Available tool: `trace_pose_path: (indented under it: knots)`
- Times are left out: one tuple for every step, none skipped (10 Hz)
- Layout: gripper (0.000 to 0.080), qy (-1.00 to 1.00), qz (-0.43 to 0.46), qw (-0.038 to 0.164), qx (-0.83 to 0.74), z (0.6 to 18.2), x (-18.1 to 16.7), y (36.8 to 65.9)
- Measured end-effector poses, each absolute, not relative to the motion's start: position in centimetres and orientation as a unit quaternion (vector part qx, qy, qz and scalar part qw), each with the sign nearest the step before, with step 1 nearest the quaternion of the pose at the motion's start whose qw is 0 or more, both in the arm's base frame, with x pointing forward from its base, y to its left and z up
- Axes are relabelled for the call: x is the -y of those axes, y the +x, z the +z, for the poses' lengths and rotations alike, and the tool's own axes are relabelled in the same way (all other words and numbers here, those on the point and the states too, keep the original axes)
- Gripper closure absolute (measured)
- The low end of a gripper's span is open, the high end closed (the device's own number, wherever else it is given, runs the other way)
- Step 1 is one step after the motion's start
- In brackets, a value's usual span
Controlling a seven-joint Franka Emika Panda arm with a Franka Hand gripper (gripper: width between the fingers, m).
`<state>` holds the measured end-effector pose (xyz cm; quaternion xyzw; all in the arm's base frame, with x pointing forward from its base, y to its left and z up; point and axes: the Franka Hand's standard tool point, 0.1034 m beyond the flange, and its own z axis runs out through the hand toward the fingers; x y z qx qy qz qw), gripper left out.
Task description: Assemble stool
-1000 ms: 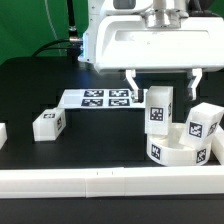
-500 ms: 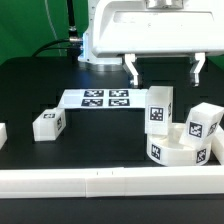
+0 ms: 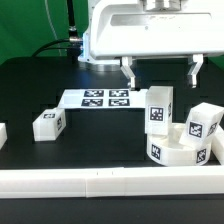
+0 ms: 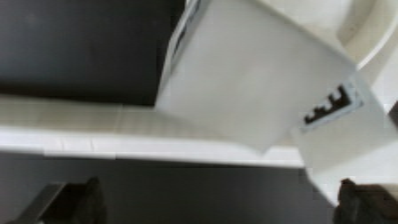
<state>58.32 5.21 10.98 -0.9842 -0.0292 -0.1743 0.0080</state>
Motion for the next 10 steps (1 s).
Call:
trace_pose_path:
  knots:
    - [0.015,-0.991,-0.129,0.014,0.031,10.9,-5.6,58.2]
    - [0.015,-0.994,-0.099,0.018,0.032,11.0,-5.8,58.2]
    - [0.015,-0.996,-0.081,0.021,0.033,11.0,-6.0,58.1]
    - [0.015,-0.998,-0.041,0.024,0.033,10.9,-6.1,57.5]
    - [0.015,-1.0,-0.01,0.026,0.007,11.1,-5.4,57.1]
    - [0.015,-0.999,0.019,0.024,-0.021,11.2,-4.3,56.6]
    - [0.015,-0.999,0.002,0.025,-0.038,11.0,-3.4,56.9]
    - [0.015,-0.999,0.004,0.025,-0.034,10.9,-3.7,56.8]
    - [0.015,-0.999,0.004,0.025,-0.038,10.9,-3.8,56.8]
    - [0.015,-0.999,0.004,0.025,-0.04,10.9,-3.7,56.8]
